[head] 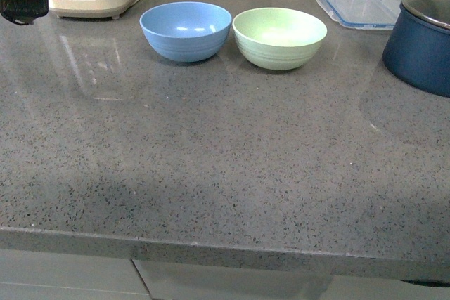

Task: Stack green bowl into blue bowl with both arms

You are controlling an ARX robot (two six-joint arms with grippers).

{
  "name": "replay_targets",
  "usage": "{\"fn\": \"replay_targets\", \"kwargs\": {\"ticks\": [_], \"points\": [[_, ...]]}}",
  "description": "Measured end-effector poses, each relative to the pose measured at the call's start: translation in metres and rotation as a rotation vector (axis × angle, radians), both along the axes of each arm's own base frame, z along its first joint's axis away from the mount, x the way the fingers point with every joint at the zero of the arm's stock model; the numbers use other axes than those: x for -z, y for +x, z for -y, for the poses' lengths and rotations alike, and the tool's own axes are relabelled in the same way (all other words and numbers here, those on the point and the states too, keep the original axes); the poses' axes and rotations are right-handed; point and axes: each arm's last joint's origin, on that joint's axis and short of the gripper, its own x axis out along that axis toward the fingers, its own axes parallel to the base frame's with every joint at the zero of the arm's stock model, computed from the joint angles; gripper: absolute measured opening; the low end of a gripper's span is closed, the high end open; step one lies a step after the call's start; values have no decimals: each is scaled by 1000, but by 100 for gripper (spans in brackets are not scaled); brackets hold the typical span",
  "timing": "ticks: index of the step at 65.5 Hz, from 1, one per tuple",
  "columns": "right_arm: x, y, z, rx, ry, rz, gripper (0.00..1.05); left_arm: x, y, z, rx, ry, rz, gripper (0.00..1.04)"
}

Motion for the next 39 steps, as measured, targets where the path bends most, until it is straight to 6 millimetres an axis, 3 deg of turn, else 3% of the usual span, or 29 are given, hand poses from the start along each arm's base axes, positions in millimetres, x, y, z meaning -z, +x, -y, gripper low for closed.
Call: {"fn": "replay_targets", "kwargs": {"ticks": [4,8,15,20,26,33,39], "points": [[0,0,0,0,0,0,95,3,1,-2,43,-20,43,95],[0,0,0,0,0,0,95,14,-5,-4,201,-87,236,84],[0,0,0,0,0,0,95,30,-29,-8,325,-75,530,66],[0,0,0,0,0,0,95,30,-56,-13,340,-38,700,47],[0,0,0,1,0,0,95,33,-75,-18,336,-26,726,31],[0,0,0,0,0,0,95,51,-100,-26,361,-29,696,4],[0,0,0,1,0,0,95,58,-120,-32,338,-18,700,4]]}}
